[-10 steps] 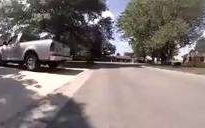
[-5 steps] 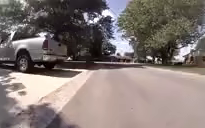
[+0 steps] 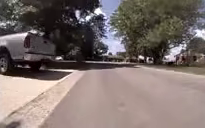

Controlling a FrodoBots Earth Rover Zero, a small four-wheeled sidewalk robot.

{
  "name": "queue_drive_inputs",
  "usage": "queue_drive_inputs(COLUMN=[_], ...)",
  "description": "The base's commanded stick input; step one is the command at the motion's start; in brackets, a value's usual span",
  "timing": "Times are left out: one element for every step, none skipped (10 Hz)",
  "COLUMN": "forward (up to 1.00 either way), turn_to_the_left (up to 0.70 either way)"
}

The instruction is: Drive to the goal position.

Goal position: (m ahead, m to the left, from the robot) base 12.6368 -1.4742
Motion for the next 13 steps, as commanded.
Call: queue_drive_inputs(forward=[1.00,1.00,1.00,1.00,1.00,1.00,1.00,1.00,1.00,1.00,1.00,1.00,1.00], turn_to_the_left=[0.00,0.00,0.00,0.00,0.00,0.00,0.00,0.00,0.00,0.00,0.00,0.00,0.00])
